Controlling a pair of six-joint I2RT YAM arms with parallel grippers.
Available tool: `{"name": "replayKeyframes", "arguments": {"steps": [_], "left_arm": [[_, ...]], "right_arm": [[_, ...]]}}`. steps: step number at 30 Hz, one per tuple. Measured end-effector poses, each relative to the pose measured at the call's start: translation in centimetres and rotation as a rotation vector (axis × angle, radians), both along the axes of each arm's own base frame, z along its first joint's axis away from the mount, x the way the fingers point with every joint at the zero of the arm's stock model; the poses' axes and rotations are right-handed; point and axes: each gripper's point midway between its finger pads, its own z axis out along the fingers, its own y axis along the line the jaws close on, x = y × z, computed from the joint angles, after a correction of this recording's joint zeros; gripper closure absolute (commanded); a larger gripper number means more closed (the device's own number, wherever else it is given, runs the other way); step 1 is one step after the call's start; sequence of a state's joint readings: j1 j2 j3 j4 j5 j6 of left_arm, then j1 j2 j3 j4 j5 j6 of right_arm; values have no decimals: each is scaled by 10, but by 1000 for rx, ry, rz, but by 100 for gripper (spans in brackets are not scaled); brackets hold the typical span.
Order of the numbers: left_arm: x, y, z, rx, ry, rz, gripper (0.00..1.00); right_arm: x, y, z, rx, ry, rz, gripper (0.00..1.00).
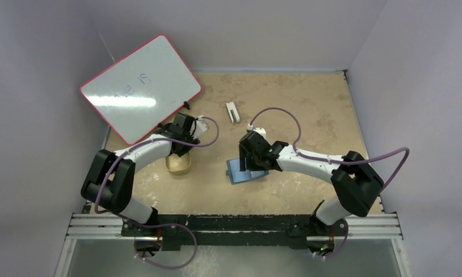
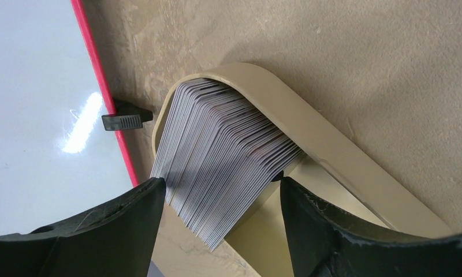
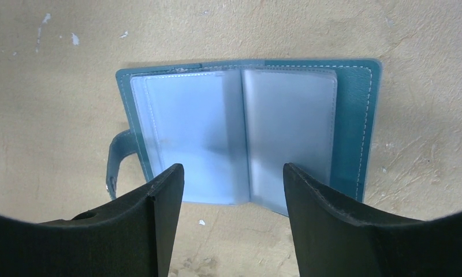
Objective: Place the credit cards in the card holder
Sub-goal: Pick up the credit card from the storage box.
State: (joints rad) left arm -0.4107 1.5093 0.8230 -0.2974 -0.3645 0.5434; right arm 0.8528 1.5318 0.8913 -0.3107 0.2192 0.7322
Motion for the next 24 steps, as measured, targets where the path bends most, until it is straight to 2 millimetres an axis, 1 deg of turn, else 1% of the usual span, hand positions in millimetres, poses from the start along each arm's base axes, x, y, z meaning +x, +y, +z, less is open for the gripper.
{"name": "replayKeyframes", "arguments": {"steps": [4,8,16,21,24], "left_arm": [[1,0,-1,13,5,1,37],[7,1,1,32,-4,2,43],[18,-2,14,41,-16,-5,50],[18,-2,14,43,-13,-8,60],[17,-2,13,45,-9,-7,69]], "right_arm": [[0,0,2,6,-4,0,34],[-2,-3,-2,-3,3,0,34],[-3,-3,-3,-5,6,1,34],[-3,-3,-3,-6,6,1,34],[-3,-4,-3,-6,7,1,34]]}}
